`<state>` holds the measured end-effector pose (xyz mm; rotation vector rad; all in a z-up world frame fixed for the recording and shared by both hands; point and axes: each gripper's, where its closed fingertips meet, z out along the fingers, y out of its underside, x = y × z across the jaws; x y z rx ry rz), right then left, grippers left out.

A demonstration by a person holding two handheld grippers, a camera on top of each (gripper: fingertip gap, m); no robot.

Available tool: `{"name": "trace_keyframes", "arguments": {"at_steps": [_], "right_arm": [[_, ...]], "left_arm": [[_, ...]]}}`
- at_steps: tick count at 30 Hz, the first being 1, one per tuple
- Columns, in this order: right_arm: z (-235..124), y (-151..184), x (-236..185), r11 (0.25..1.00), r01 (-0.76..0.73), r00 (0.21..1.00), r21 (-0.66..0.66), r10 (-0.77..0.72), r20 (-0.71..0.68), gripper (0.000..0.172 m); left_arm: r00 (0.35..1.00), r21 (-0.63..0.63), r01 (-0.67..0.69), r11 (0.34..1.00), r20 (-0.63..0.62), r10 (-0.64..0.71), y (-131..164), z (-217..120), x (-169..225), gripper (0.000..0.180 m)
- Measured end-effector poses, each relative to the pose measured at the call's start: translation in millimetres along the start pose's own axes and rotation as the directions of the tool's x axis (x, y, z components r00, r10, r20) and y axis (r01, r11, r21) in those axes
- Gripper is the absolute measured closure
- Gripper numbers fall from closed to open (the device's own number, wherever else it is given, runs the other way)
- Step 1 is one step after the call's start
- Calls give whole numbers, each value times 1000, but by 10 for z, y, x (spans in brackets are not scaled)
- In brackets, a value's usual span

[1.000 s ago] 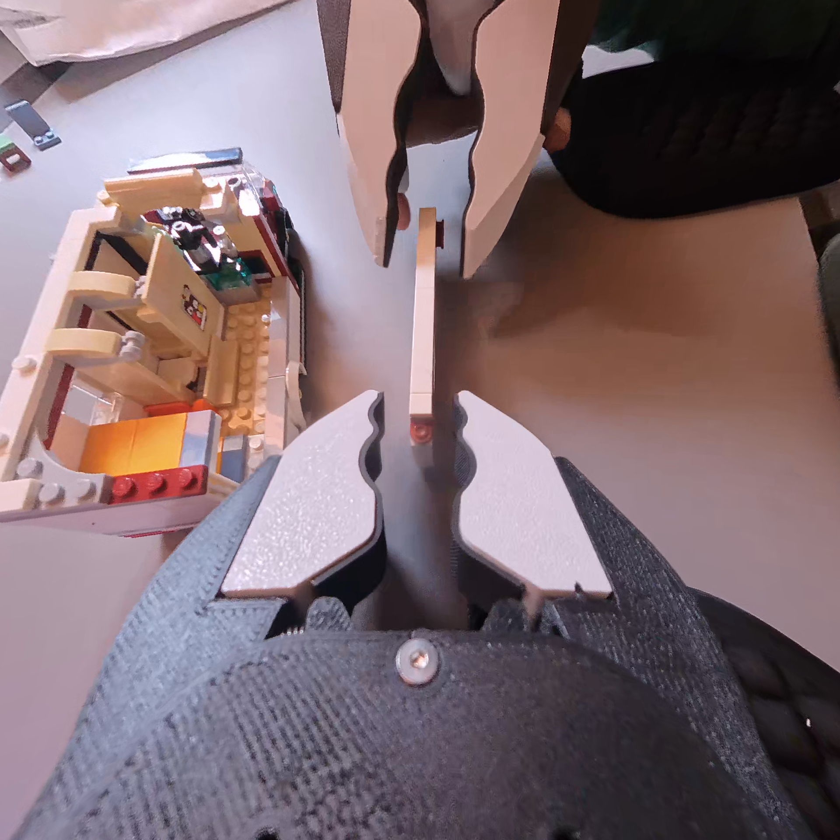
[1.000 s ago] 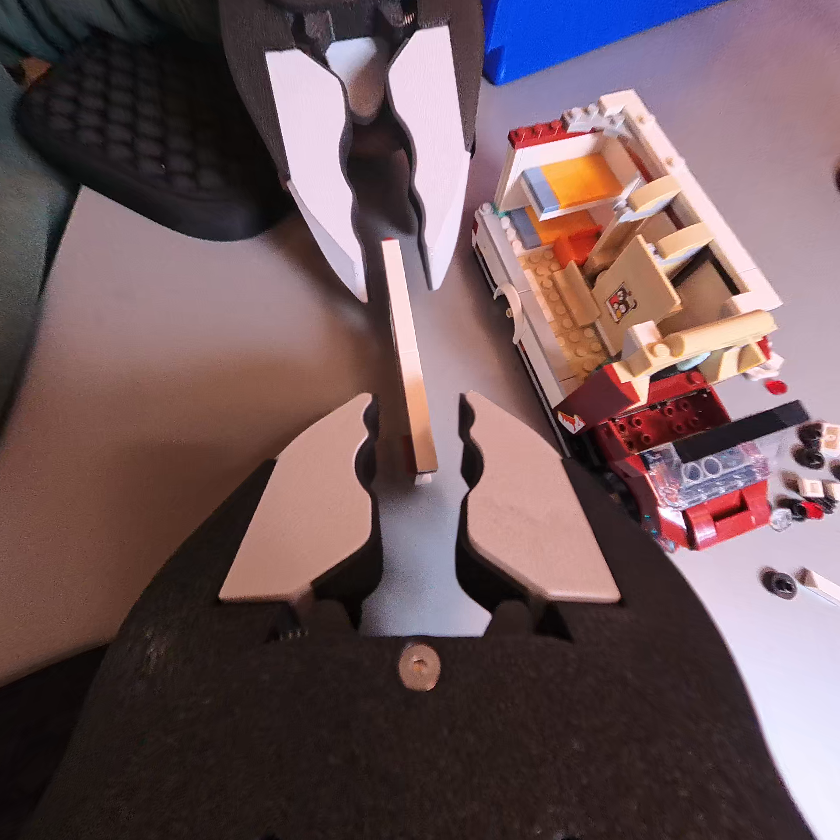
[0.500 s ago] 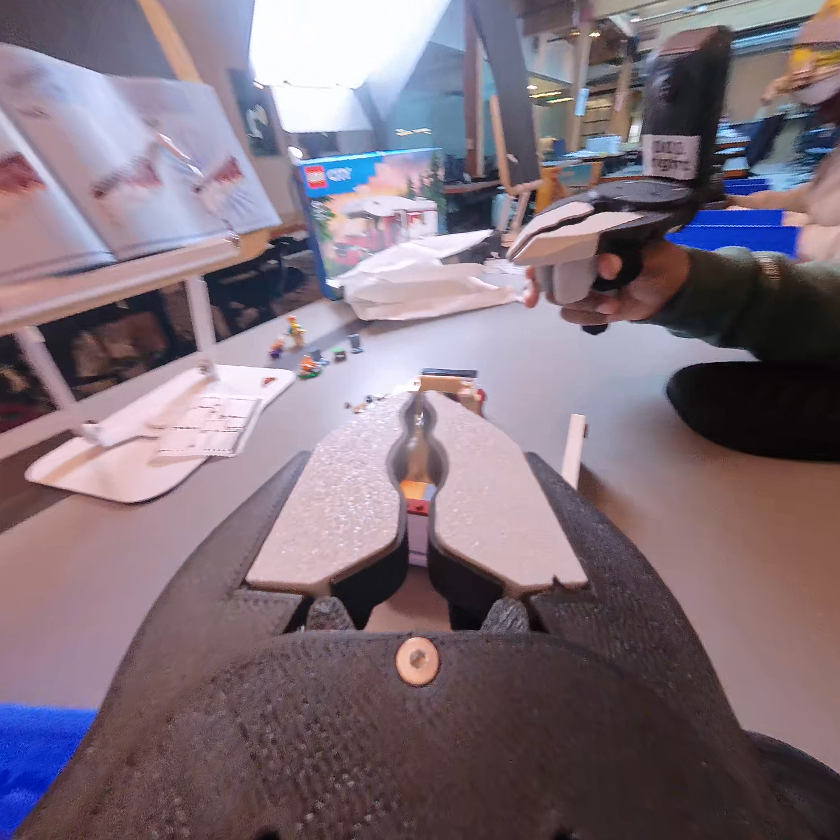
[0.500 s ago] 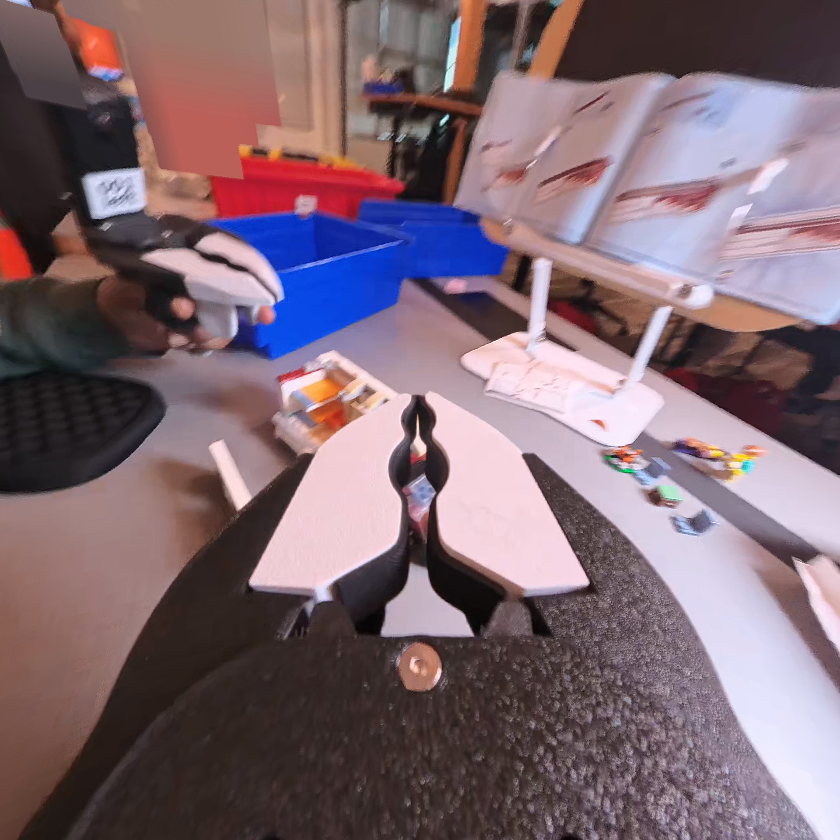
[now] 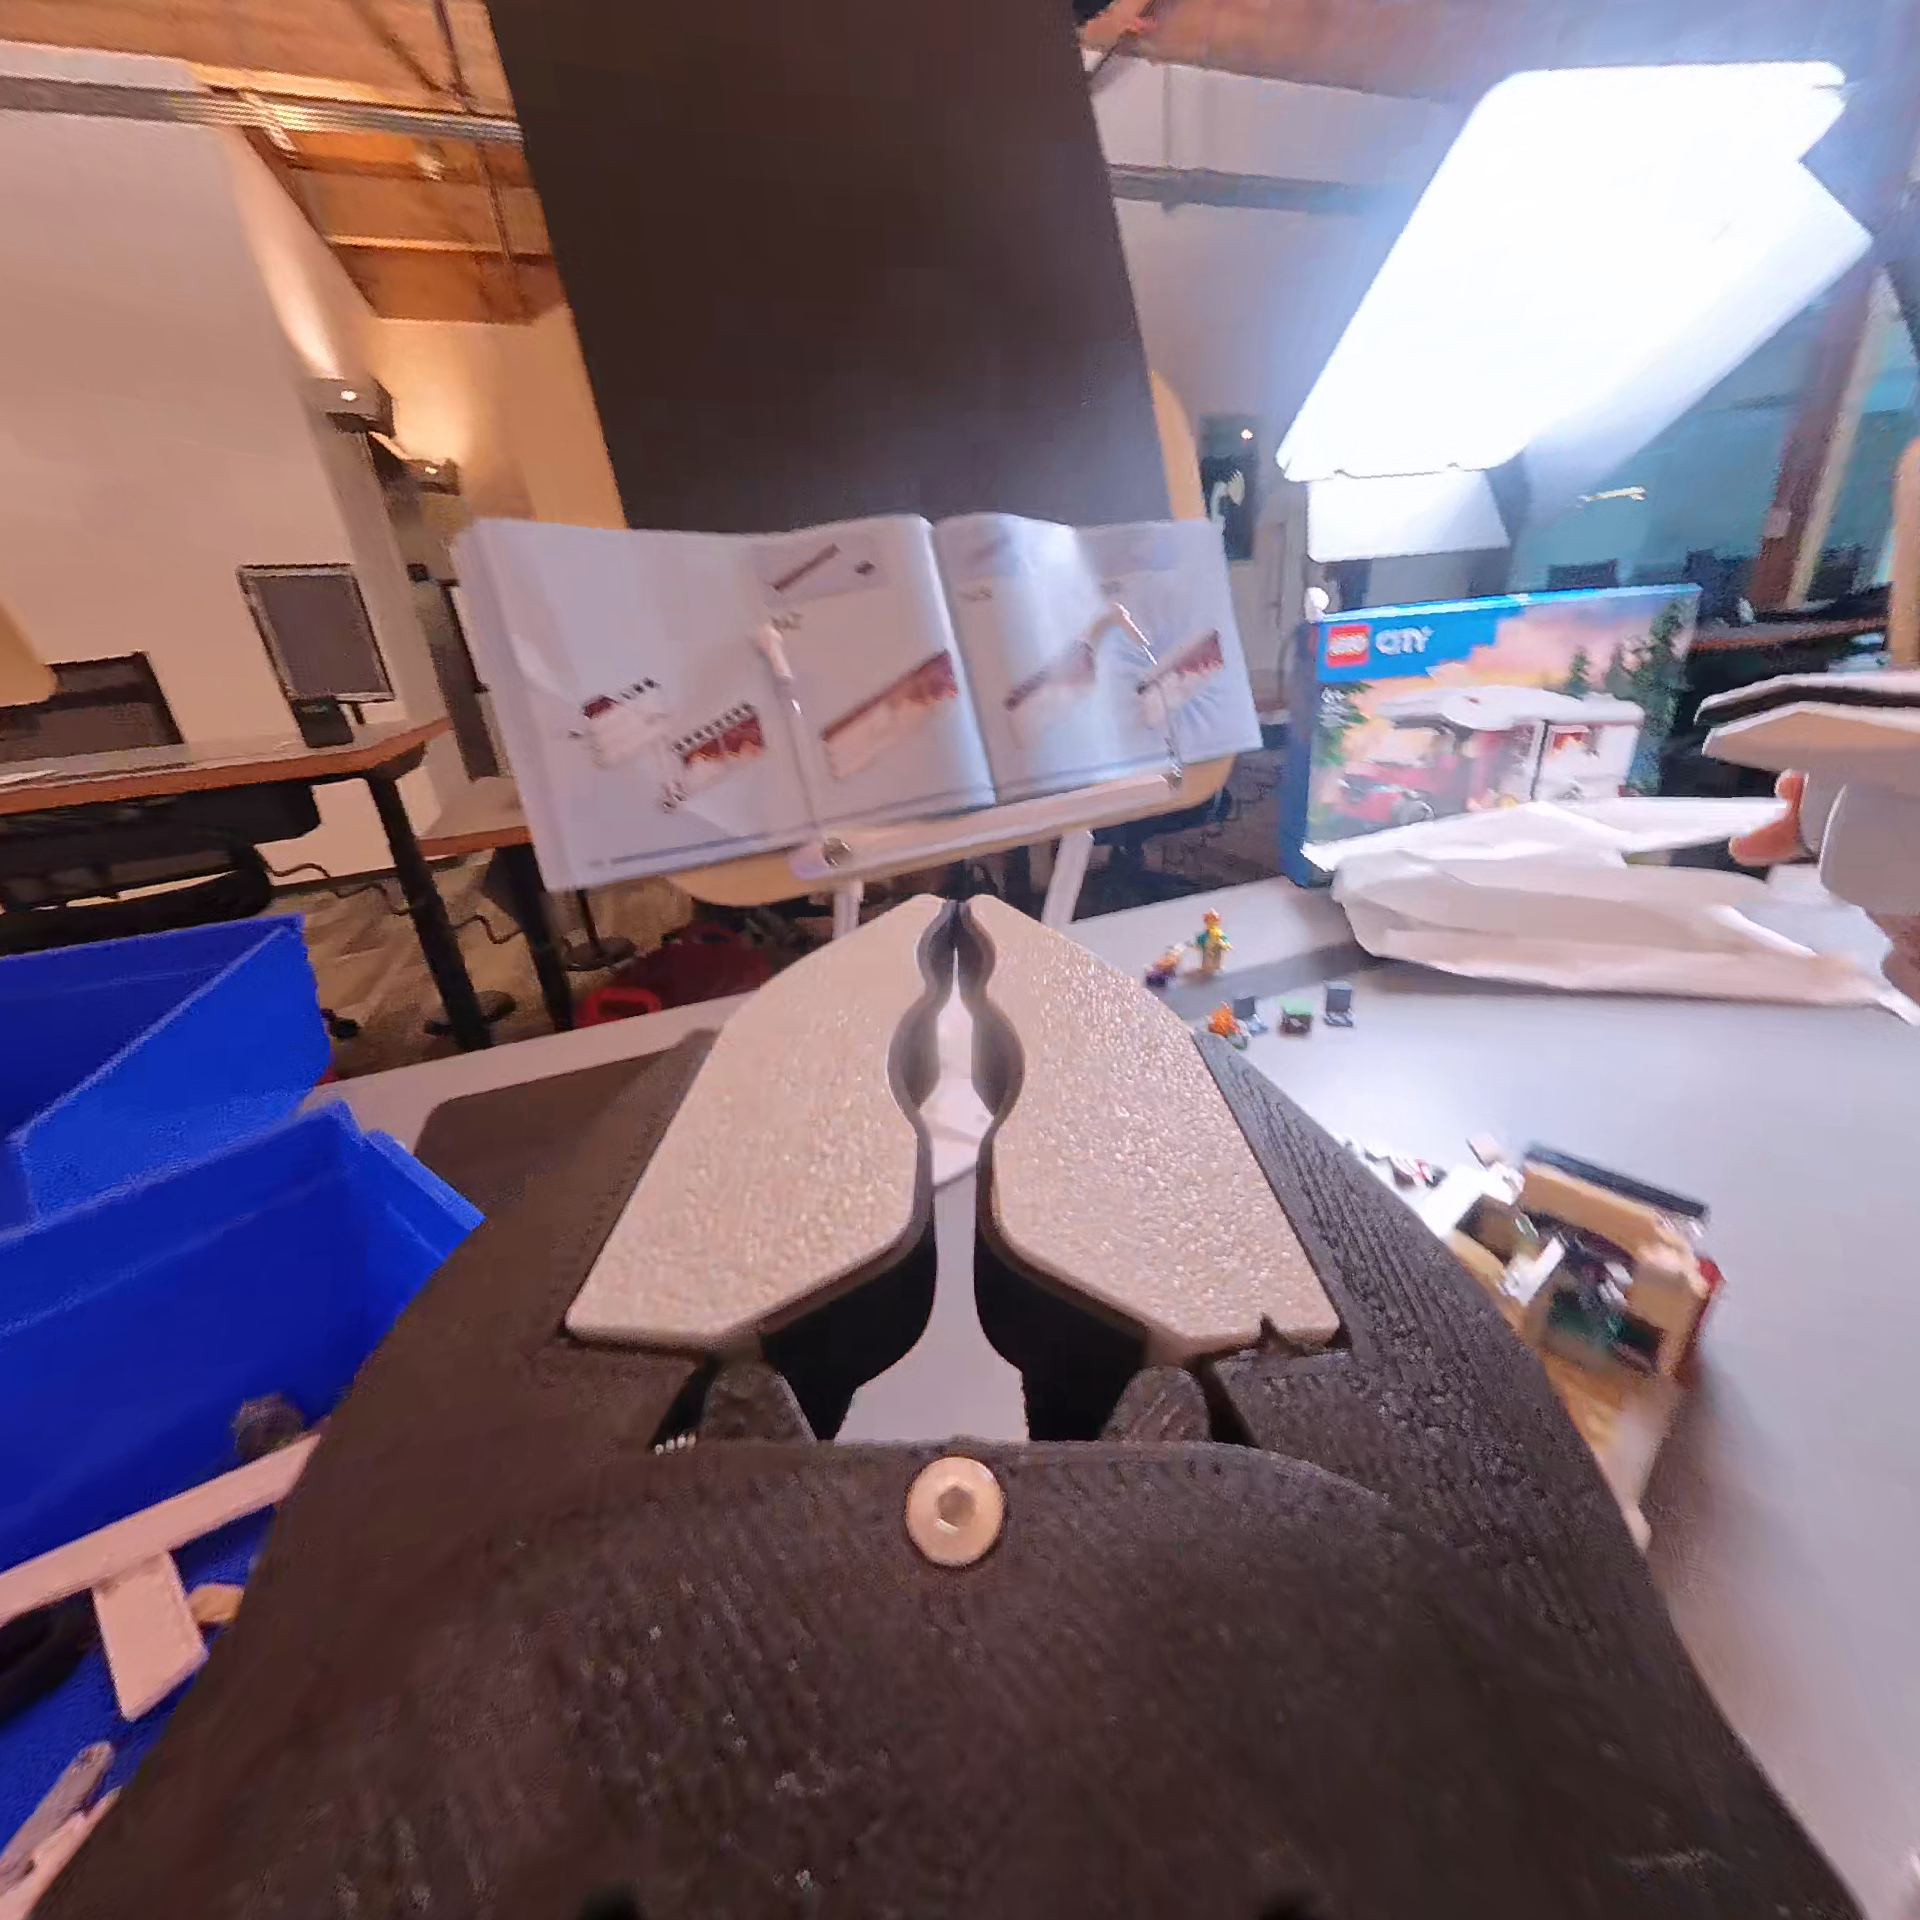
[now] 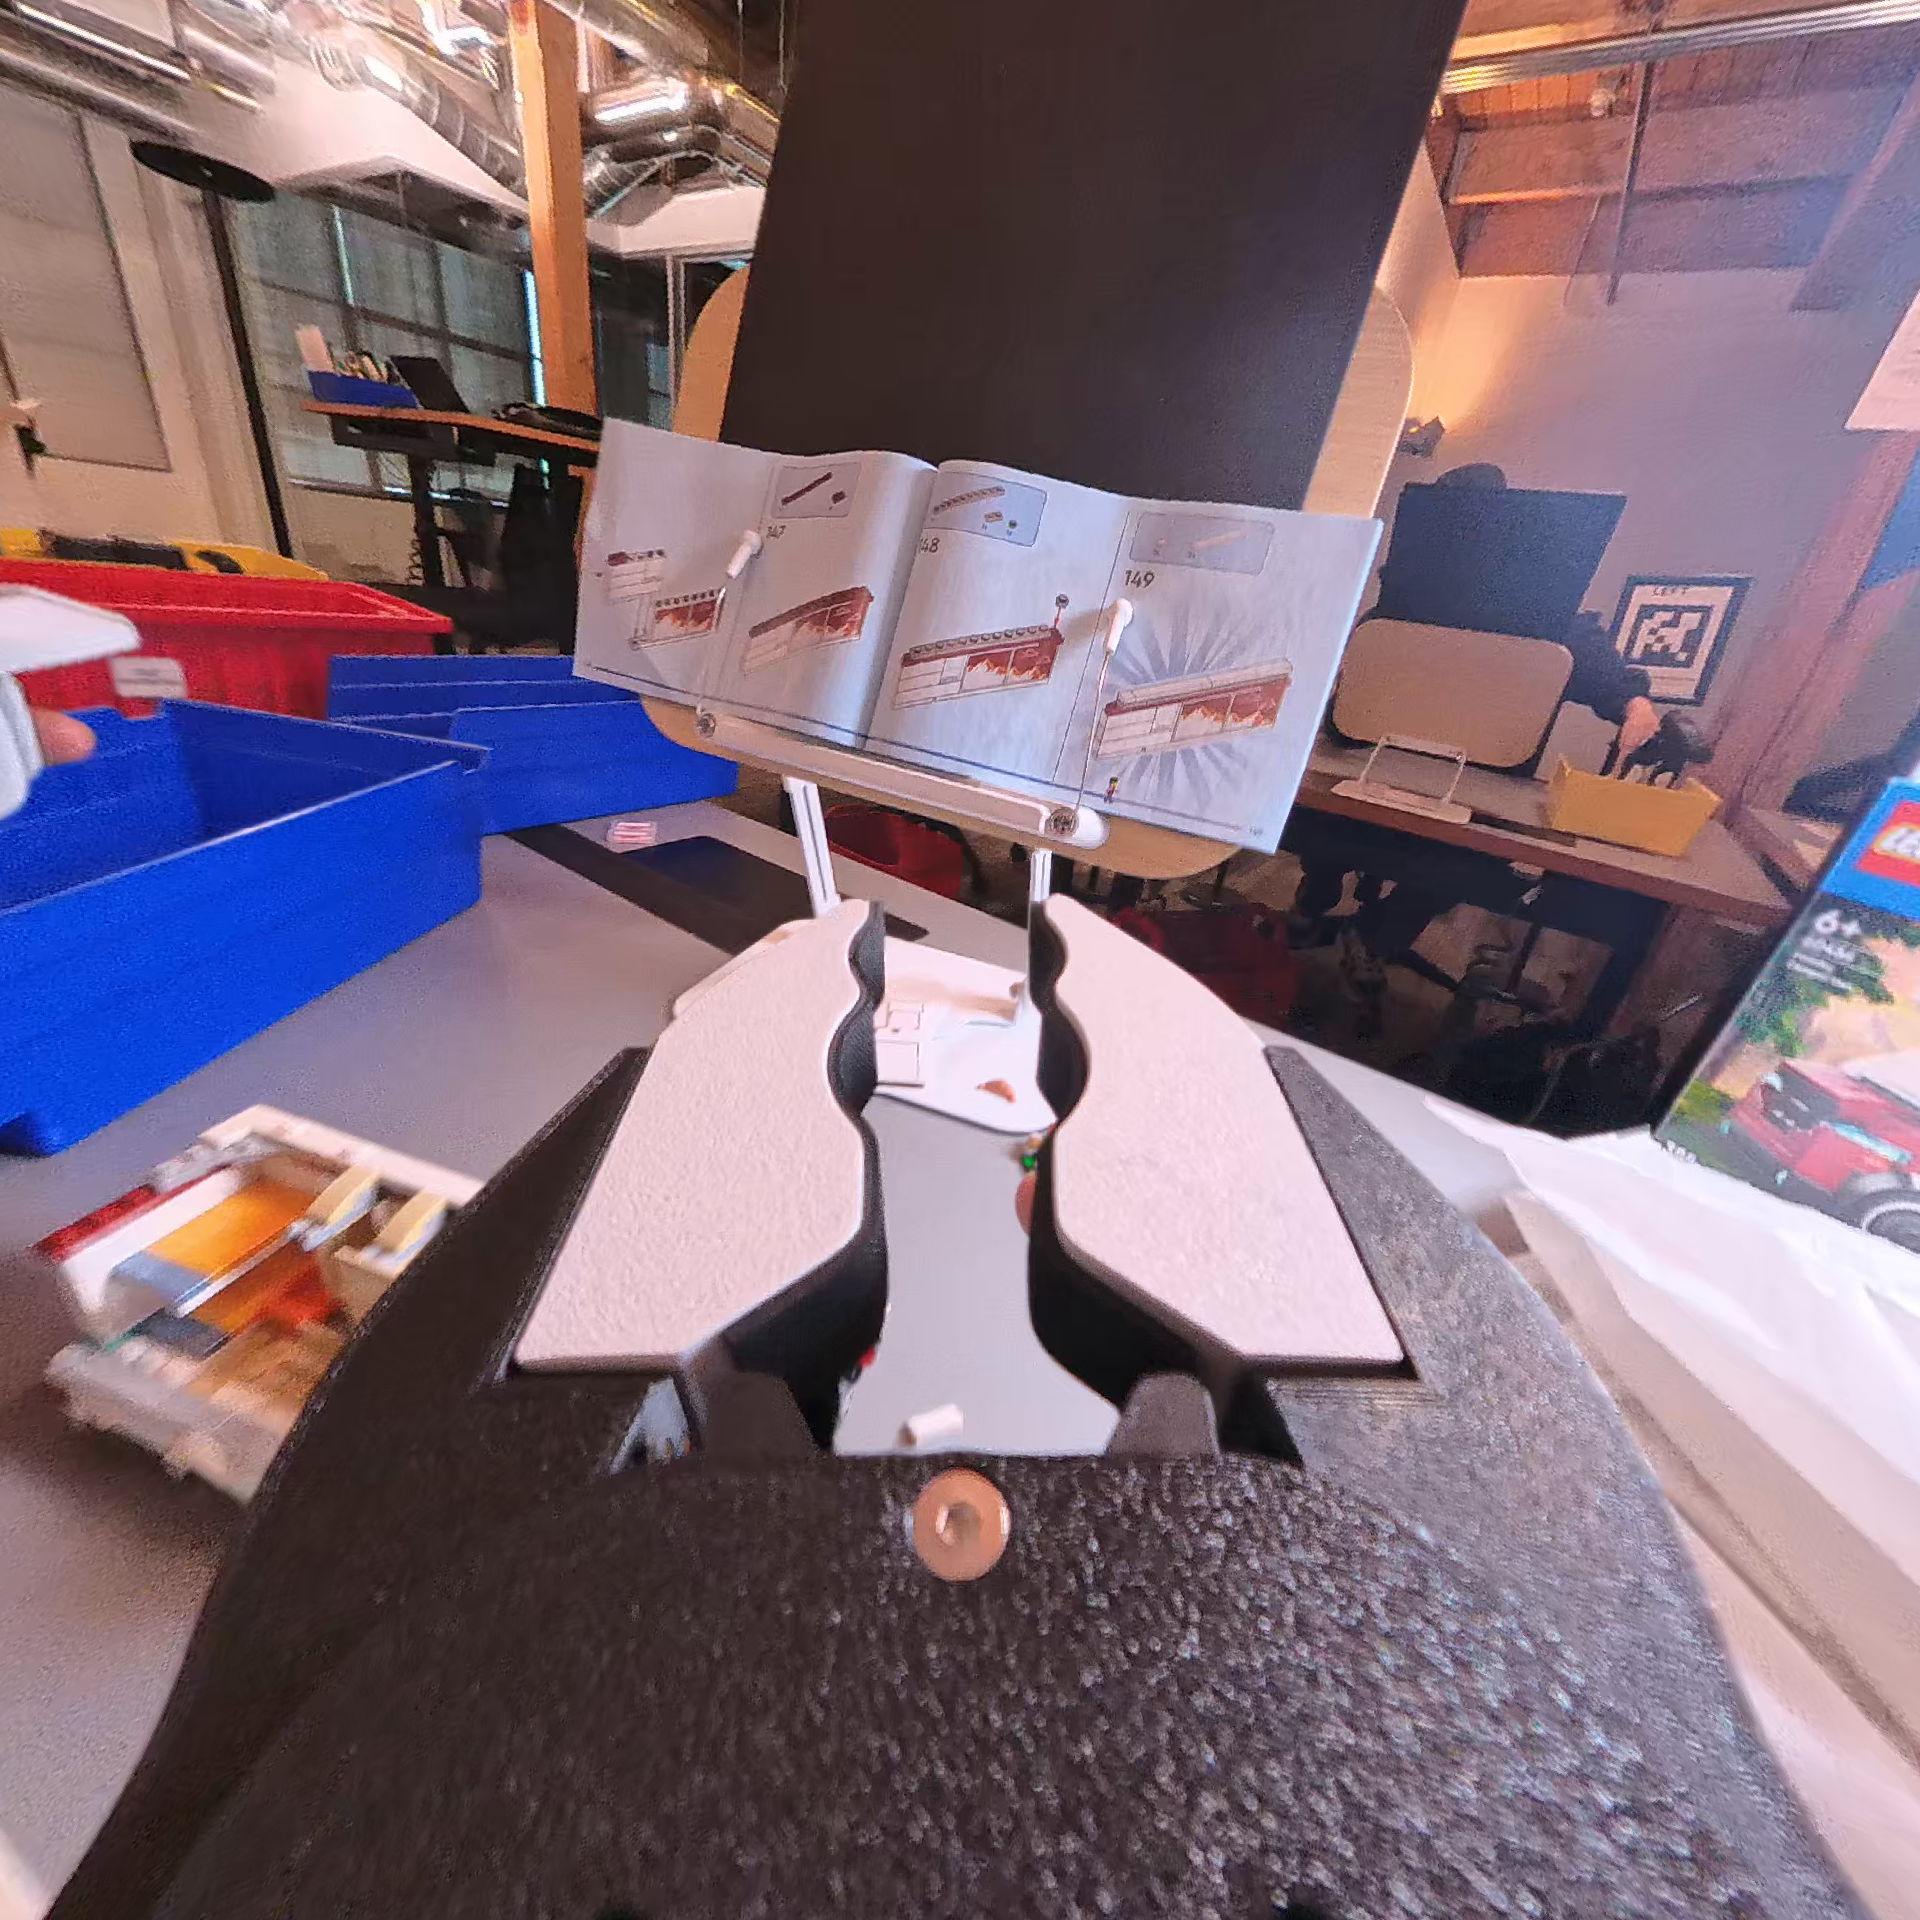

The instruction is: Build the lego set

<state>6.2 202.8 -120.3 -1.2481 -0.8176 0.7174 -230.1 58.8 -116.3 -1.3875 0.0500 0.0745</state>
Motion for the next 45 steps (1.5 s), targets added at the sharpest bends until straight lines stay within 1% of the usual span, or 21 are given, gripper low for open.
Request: {"name": "trace_keyframes", "arguments": {"at_steps": [2, 4, 7, 9, 13, 16, 18, 19, 22, 24, 28, 29, 31, 32, 33, 34, 36, 37, 39, 42, 45], "right_arm": [[240, -7, 33, 1000, 27, 1000, -9, -27, -11, 142], [505, -27, 77, 999, 49, 999, -3, -49, -22, 141], [975, -43, 191, 996, 86, 995, -24, -87, -49, 142], [1319, -12, 284, 993, 104, 992, -61, -108, -62, 140], [1915, 97, 475, 975, 177, 976, -136, -192, -104, 137], [2158, 175, 618, 973, 160, 973, -168, -184, -138, 138], [2175, 167, 714, 975, 165, 968, -146, -189, -166, 157], [2146, 176, 730, 980, 146, 972, -135, -167, -164, 166], [2003, 265, 862, 994, 51, 976, -101, -71, -206, 162], [1913, 387, 941, 993, -55, 978, -104, 33, -204, 160], [1783, 572, 957, 956, -277, 950, -94, 258, -174, 157], [1766, 601, 950, 941, -326, 937, -92, 309, -164, 156], [1727, 649, 933, 908, -407, 910, -97, 394, -131, 146], [1699, 671, 951, 895, -436, 897, -96, 423, -129, 142], [1663, 683, 977, 883, -460, 885, -92, 447, -129, 139], [1626, 680, 1000, 878, -470, 879, -84, 458, -131, 137], [1550, 607, 1031, 904, -423, 899, -62, 411, -150, 134], [1527, 537, 1022, 929, -367, 921, -51, 355, -158, 134], [1530, 378, 938, 967, -249, 958, -44, 240, -154, 134], [1628, 206, 741, 994, -96, 989, -58, 89, -121, 134], [1787, 198, 609, 994, 39, 994, -98, -49, -102, 134]], "left_arm": [[999, 16, -11, 1000, 39, 10, -113, 139, -102, 180], [998, 40, -13, 999, 62, 11, -219, 290, -164, 179], [995, 57, -39, 998, 91, 34, -333, 544, -231, 176], [992, 57, -59, 997, 116, 52, -374, 726, -295, 173], [988, 4, -69, 998, 142, 68, -329, 1084, -427, 162], [984, -55, -82, 995, 154, 90, -217, 1317, -545, 156], [982, -116, -90, 989, 153, 107, -104, 1465, -623, 151], [982, -144, -90, 985, 151, 111, -51, 1529, -658, 150], [987, -210, -60, 976, 136, 89, 72, 1684, -729, 149], [991, -263, -43, 964, 110, 74, 167, 1785, -733, 149], [990, -332, -89, 939, 71, 119, 313, 1951, -703, 151], [991, -348, -95, 933, 53, 120, 355, 1990, -676, 155], [992, -377, -103, 920, 27, 122, 443, 2044, -639, 165], [989, -367, -116, 923, 42, 141, 436, 2052, -667, 172], [989, -371, -121, 921, 31, 142, 449, 2051, -659, 176], [992, -373, -99, 922, 32, 120, 449, 2040, -660, 177], [996, -379, -43, 924, 55, 69, 458, 1997, -702, 176], [997, -378, -8, 926, 70, 37, 468, 1969, -735, 176], [993, -379, 101, 920, 94, -70, 504, 1906, -787, 175], [969, -419, 245, 874, 120, -214, 608, 1787, -855, 172], [925, -467, 377, 800, 139, -355, 709, 1673, -853, 168]]}}
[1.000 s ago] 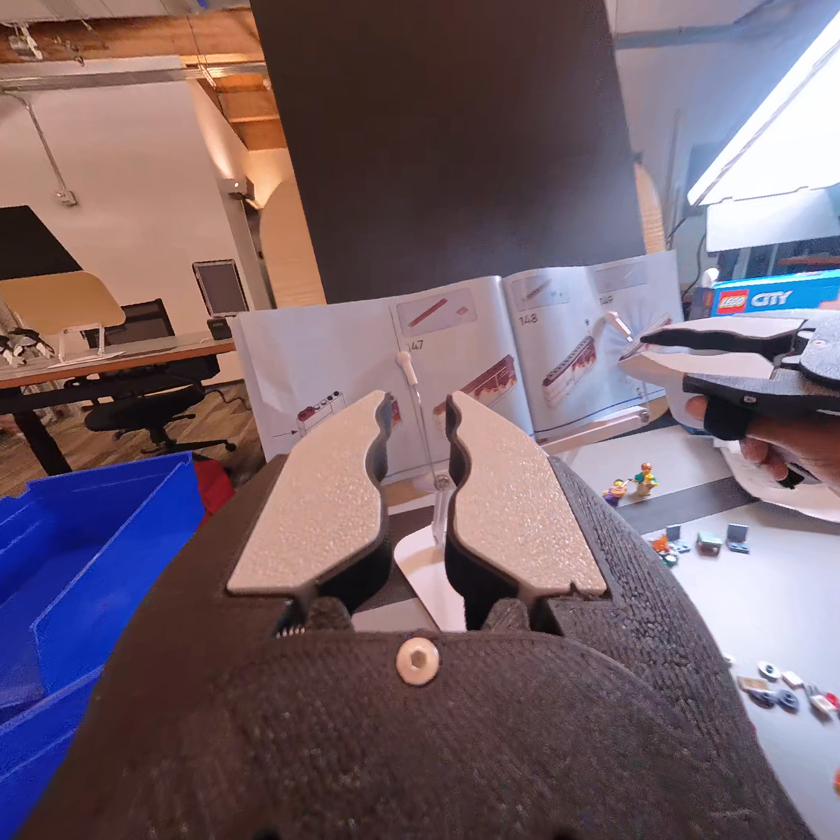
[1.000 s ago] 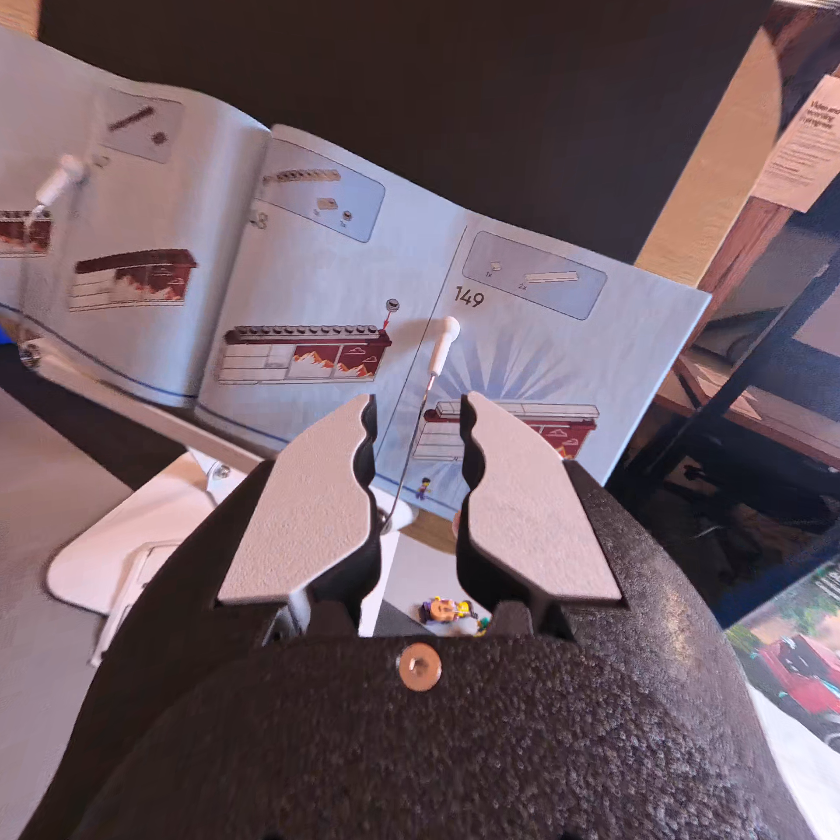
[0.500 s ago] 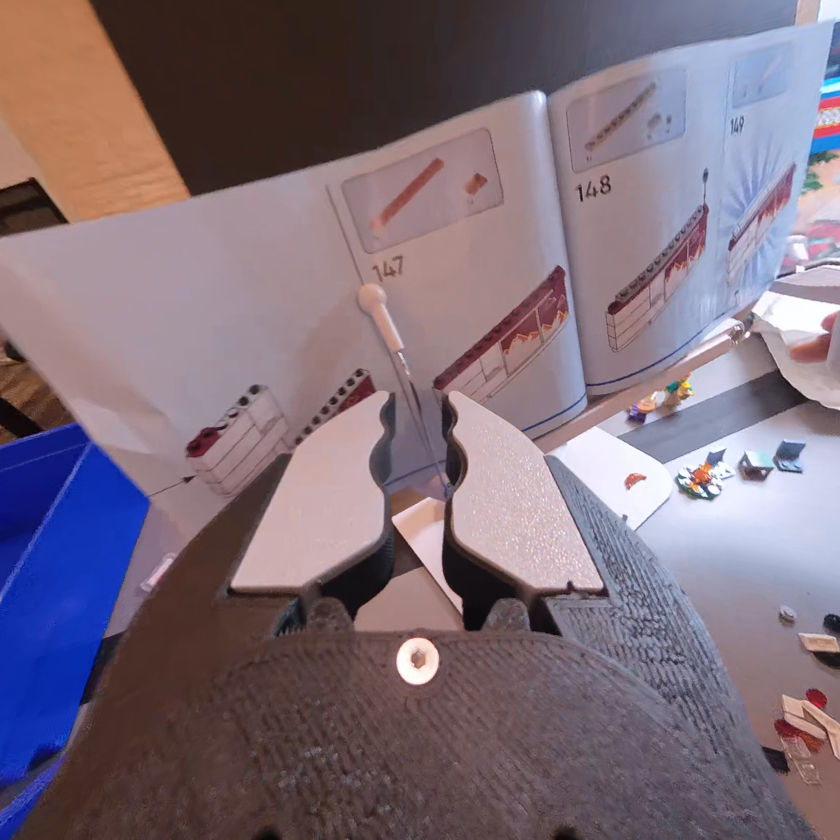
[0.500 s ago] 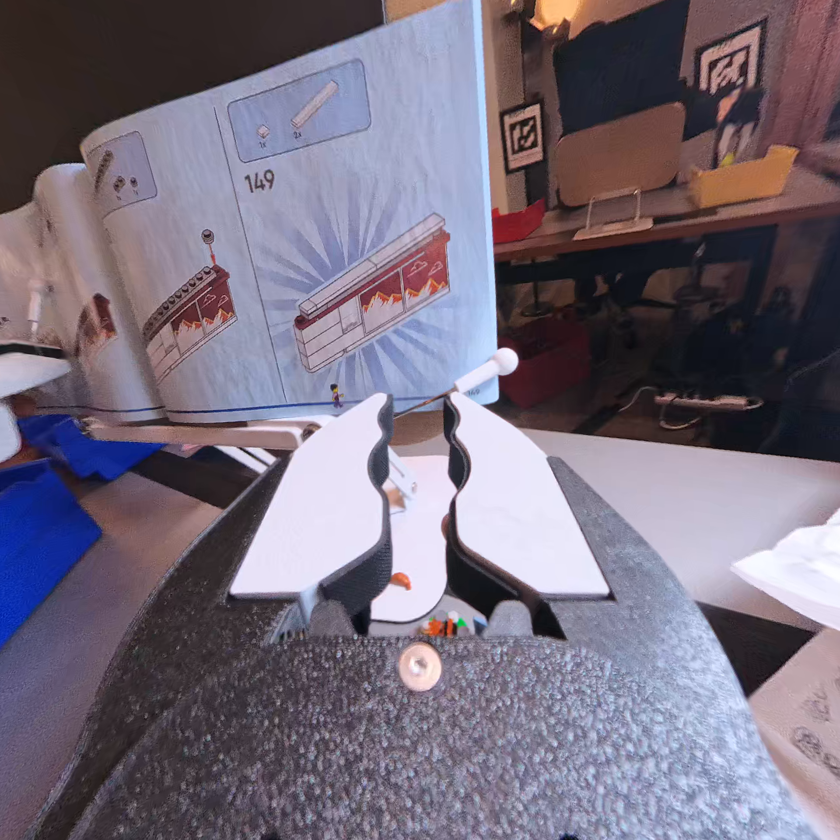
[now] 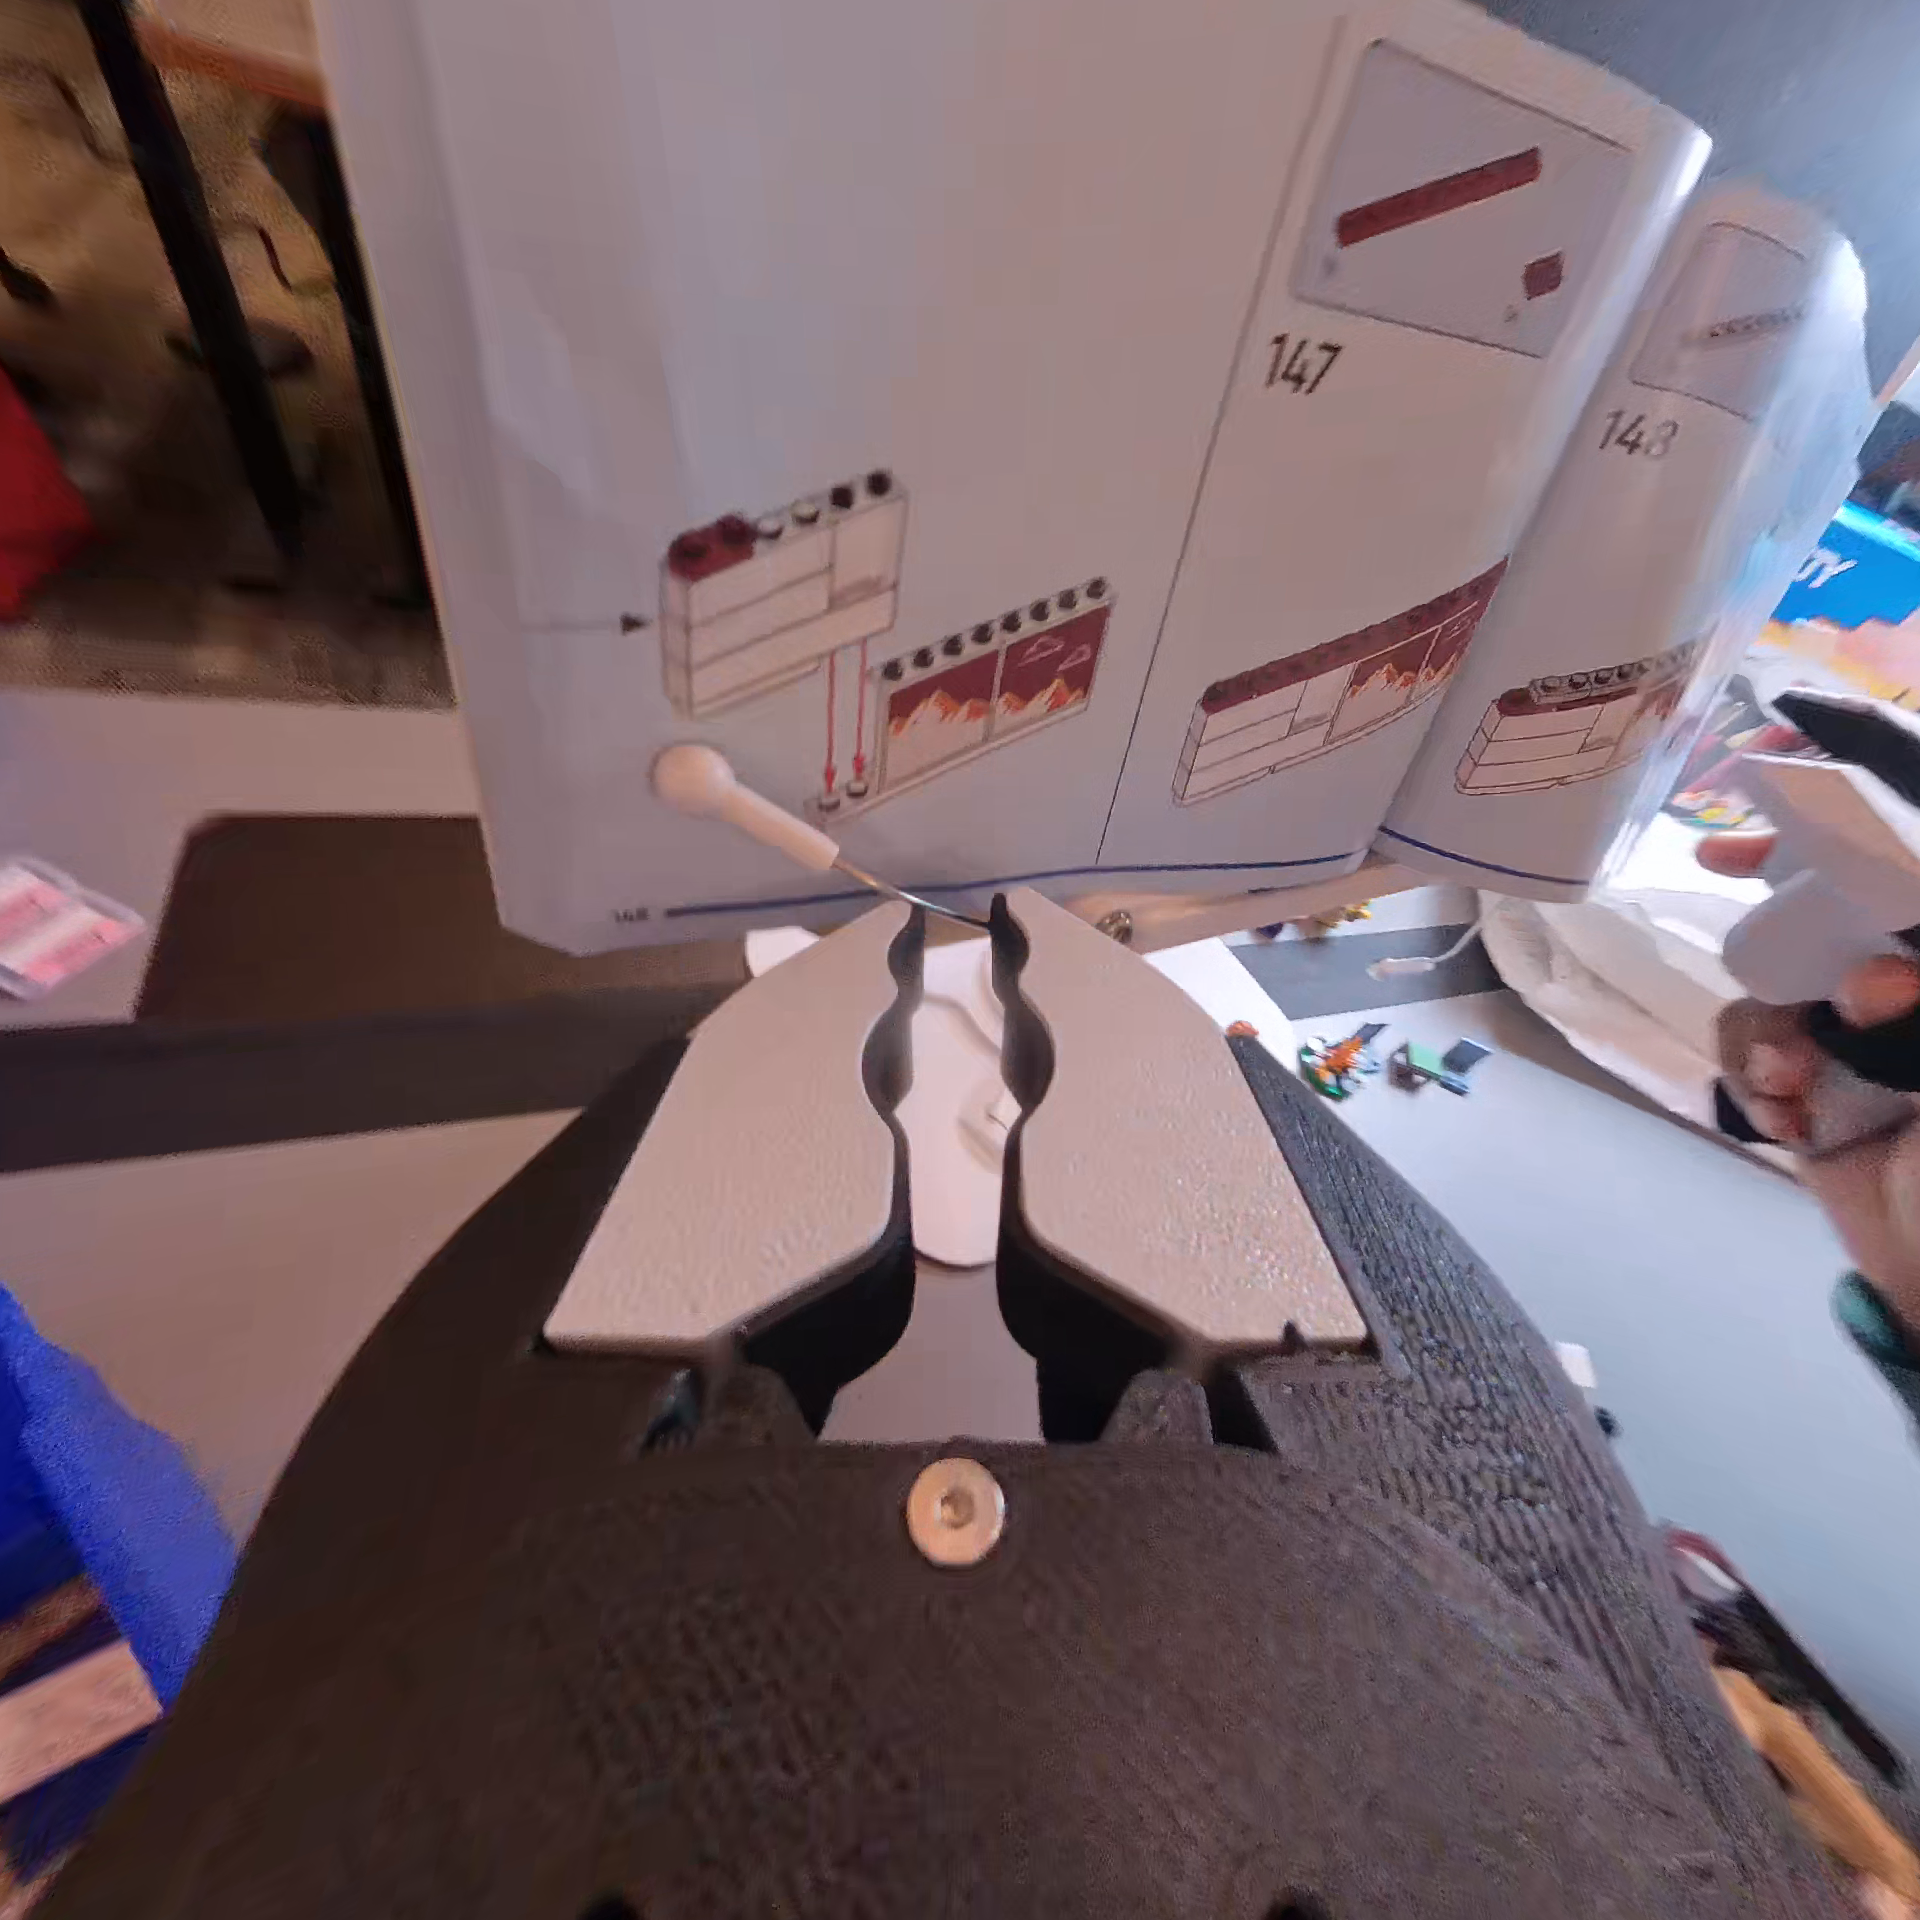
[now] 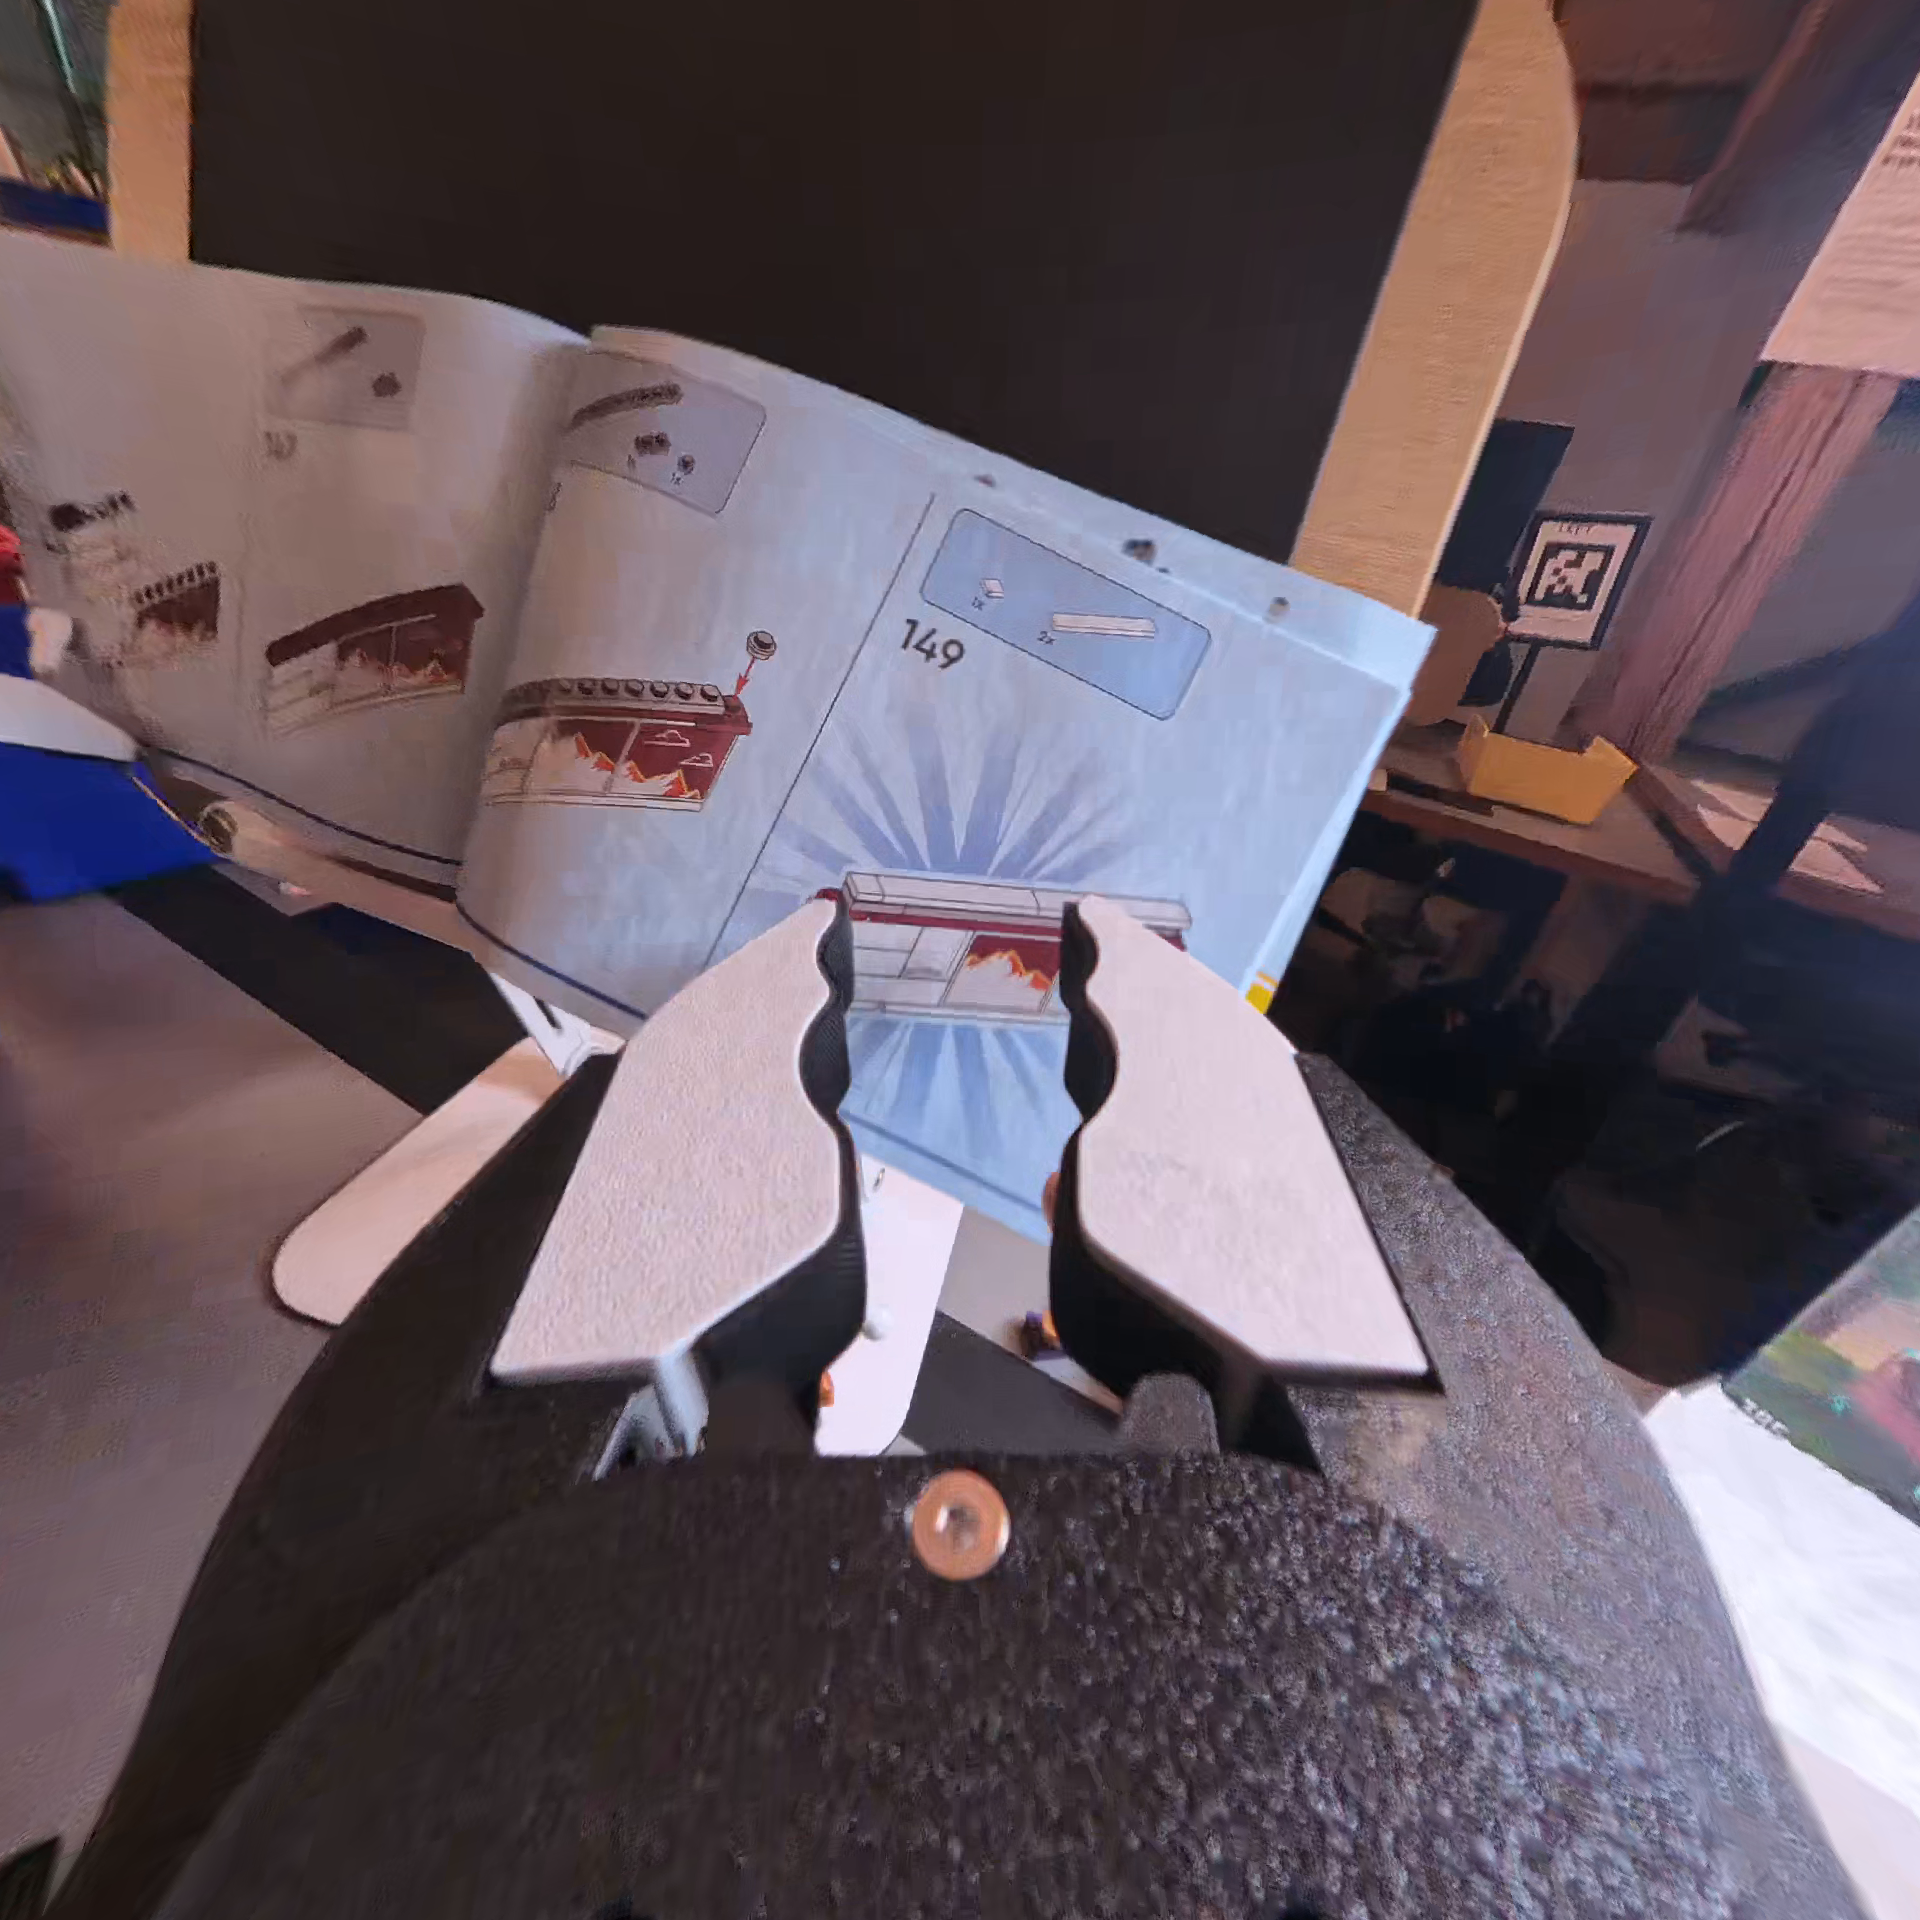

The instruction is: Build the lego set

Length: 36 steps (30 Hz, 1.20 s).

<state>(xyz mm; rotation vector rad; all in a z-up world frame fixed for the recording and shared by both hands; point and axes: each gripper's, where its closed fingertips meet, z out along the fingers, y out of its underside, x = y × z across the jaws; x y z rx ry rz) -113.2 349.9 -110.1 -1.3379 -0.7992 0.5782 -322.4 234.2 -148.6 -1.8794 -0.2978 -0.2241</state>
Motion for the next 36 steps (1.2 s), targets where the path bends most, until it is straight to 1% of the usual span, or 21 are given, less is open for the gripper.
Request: {"name": "trace_keyframes", "arguments": {"at_steps": [2, 5, 7, 10, 12, 15, 16, 18, 19, 20, 24, 26, 27, 29, 31, 33, 35, 36], "right_arm": [[100, 73, -60, 999, 27, 1000, -32, -27, 14, 135], [187, 210, -81, 997, 10, 1000, -75, -8, 17, 135], [191, 224, -70, 998, -3, 1000, -69, 4, 10, 135], [191, 214, -7, 997, 2, 1000, -75, -3, -16, 135], [205, 197, 48, 996, 20, 999, -84, -22, -27, 134], [243, 164, 114, 993, 60, 997, -105, -64, -33, 133], [254, 146, 136, 991, 78, 996, -107, -82, -39, 133], [275, 117, 175, 988, 104, 993, -113, -110, -44, 134], [283, 98, 196, 987, 116, 991, -113, -123, -48, 134], [290, 77, 216, 985, 129, 989, -111, -136, -53, 134], [311, -11, 300, 983, 155, 984, -93, -163, -78, 135], [322, -34, 324, 983, 159, 983, -90, -166, -80, 135], [326, -36, 332, 982, 163, 982, -94, -171, -80, 134], [326, -36, 341, 981, 168, 982, -99, -176, -73, 133], [325, -38, 339, 981, 167, 983, -94, -174, -65, 134], [327, -38, 342, 981, 173, 982, -84, -179, -67, 134], [328, -39, 343, 983, 168, 982, -75, -173, -78, 134], [329, -41, 342, 984, 162, 983, -71, -167, -81, 134]], "left_arm": [[997, -66, 61, 996, -33, -63, 102, -39, -11, 172], [994, -108, 88, 990, -60, -95, 252, -91, -5, 175], [988, -90, 108, 990, -98, -117, 279, -153, 70, 174], [992, 8, 47, 999, -120, -46, 182, -262, 199, 174], [994, 80, -28, 996, -103, 36, 63, -302, 274, 174], [975, 125, -214, 969, -25, 219, -89, -262, 379, 173], [956, 116, -291, 950, 13, 291, -116, -222, 406, 173], [881, 52, -464, 884, 135, 454, -143, -118, 341, 171], [848, 28, -512, 859, 179, 499, -152, -68, 298, 172], [834, 13, -532, 847, 181, 521, -138, -9, 299, 172], [818, 7, -563, 827, 147, 556, -136, 189, 463, 167], [797, -57, -581, 812, 160, 582, -123, 273, 473, 167], [798, -82, -574, 815, 166, 579, -113, 281, 445, 170], [836, -84, -516, 852, 165, 523, -92, 241, 365, 175], [861, -118, -466, 877, 170, 480, 1, 183, 214, 173], [871, -134, -441, 887, 175, 459, 79, 140, 95, 173], [868, -189, -430, 883, 184, 462, 173, 119, -9, 173], [863, -182, -438, 880, 187, 469, 168, 111, -12, 172]]}}
